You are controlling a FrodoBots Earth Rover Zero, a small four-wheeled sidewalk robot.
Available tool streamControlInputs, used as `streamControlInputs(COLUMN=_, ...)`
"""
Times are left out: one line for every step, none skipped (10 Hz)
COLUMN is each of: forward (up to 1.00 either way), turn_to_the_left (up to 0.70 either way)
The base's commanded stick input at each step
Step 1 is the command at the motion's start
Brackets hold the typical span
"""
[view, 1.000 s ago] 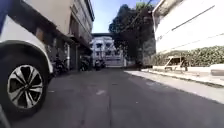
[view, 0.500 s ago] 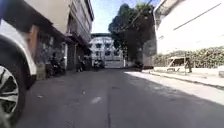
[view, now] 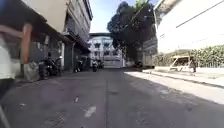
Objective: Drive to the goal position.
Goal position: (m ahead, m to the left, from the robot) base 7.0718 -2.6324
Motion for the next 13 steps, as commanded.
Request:
streamControlInputs(forward=1.00, turn_to_the_left=0.38)
streamControlInputs(forward=1.00, turn_to_the_left=0.39)
streamControlInputs(forward=1.00, turn_to_the_left=0.39)
streamControlInputs(forward=1.00, turn_to_the_left=0.39)
streamControlInputs(forward=1.00, turn_to_the_left=0.39)
streamControlInputs(forward=1.00, turn_to_the_left=0.39)
streamControlInputs(forward=1.00, turn_to_the_left=0.39)
streamControlInputs(forward=1.00, turn_to_the_left=0.39)
streamControlInputs(forward=1.00, turn_to_the_left=0.39)
streamControlInputs(forward=1.00, turn_to_the_left=0.38)
streamControlInputs(forward=1.00, turn_to_the_left=0.17)
streamControlInputs(forward=1.00, turn_to_the_left=-0.01)
streamControlInputs(forward=1.00, turn_to_the_left=-0.01)
